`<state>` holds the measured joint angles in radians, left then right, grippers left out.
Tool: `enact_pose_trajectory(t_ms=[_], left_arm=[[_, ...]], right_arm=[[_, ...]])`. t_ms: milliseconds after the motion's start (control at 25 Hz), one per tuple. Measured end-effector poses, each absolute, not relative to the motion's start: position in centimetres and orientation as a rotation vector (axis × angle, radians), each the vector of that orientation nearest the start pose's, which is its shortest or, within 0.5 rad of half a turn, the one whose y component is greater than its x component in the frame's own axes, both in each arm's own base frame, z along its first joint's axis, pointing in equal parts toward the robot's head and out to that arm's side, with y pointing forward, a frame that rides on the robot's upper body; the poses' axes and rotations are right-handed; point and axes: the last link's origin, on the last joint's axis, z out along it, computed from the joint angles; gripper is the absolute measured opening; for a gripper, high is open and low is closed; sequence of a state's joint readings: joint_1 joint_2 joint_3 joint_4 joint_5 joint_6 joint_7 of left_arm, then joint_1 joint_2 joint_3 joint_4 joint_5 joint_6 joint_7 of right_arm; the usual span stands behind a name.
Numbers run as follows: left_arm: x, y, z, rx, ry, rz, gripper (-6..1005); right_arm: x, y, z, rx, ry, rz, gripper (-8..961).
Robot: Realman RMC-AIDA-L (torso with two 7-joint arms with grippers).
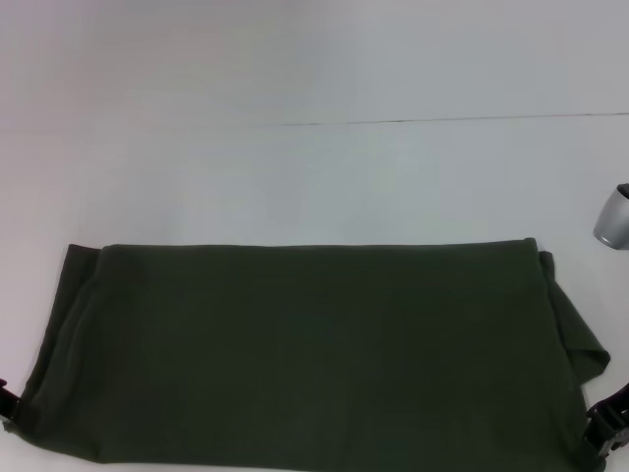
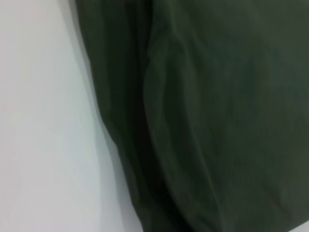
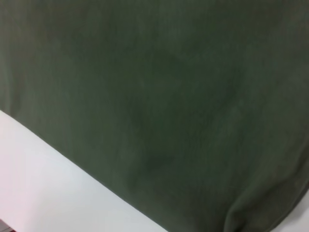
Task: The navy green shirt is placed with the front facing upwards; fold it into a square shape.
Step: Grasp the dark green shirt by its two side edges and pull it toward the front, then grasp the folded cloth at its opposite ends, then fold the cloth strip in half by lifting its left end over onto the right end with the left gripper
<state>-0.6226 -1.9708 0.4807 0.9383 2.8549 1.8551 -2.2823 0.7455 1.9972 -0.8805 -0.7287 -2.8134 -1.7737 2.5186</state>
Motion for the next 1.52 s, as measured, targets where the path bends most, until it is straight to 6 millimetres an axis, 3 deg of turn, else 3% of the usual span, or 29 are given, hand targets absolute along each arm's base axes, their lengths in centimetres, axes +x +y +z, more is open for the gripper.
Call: enact_pose_trajectory(t_ms=[360,560,720,920,1040,1200,1440,1520], left_arm=[[-32.3,30.6,9.3,-2.324,-1.805,0.261,82],[-32.4,30.7,9.3,-2.290,-1.823,0.277,86],[-32.5,30.7,9.7,-2.261,-1.831,0.265,250],[-32.7,30.7,11.0,-2.207,-1.824,0.221,380],[-32.8,31.2,12.6,-2.154,-1.813,0.081,447],[-32.5,32.0,13.2,-2.144,-1.814,-0.132,536],[-32.1,32.9,11.0,-2.212,-1.856,-0.192,761],[-31.9,33.1,10.5,-2.237,-1.855,-0.207,763]], right_arm=[[28.2,32.0,3.0,-2.406,1.842,-0.768,75],[27.4,32.4,4.0,-2.411,1.815,-0.752,239],[27.2,32.7,5.2,-2.410,1.821,-0.712,424],[26.5,33.8,8.2,-2.460,1.825,-0.385,644],[26.2,34.3,8.9,-2.518,1.800,-0.146,764],[25.7,34.3,7.6,-2.673,1.677,0.141,811],[24.4,33.1,2.6,-2.863,1.465,0.529,860],[24.2,32.7,1.1,-2.870,1.386,0.642,863]])
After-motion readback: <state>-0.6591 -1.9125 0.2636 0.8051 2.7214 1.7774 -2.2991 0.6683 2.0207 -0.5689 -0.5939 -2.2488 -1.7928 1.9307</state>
